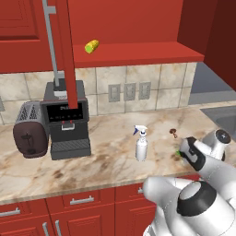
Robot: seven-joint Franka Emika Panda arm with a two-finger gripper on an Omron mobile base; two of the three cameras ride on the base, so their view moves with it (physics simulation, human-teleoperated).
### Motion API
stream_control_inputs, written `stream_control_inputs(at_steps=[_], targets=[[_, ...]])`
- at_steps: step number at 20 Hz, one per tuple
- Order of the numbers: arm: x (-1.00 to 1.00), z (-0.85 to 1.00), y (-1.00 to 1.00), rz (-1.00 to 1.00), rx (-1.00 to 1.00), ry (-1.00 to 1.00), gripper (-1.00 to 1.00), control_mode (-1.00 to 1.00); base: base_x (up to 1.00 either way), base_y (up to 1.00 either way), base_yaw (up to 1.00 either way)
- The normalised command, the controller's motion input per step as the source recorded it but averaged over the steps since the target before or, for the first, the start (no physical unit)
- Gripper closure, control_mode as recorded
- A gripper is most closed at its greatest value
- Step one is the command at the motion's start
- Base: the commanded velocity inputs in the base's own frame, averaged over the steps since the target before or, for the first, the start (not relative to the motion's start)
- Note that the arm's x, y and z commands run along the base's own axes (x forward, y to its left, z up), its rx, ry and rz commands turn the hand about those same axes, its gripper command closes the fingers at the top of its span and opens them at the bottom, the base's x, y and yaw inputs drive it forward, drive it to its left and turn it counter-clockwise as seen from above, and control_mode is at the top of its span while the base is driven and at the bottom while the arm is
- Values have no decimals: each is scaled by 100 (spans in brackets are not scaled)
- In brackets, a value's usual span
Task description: Pick the spray and sponge from the cabinet and place them on the counter.
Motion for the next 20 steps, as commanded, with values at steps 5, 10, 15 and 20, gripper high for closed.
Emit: stream_control_inputs(at_steps=[5, 10, 15, 20], targets=[[-36, 45, 16, -3, 0, 0, -100, -100, 0, 0, 0], [-23, 31, 30, -4, 0, 0, -100, -100, 0, 0, 0], [-14, 37, 49, -3, -1, 0, -100, -100, 0, 0, 0], [0, 67, 44, -9, -1, 0, -100, -100, 0, 0, 0]])
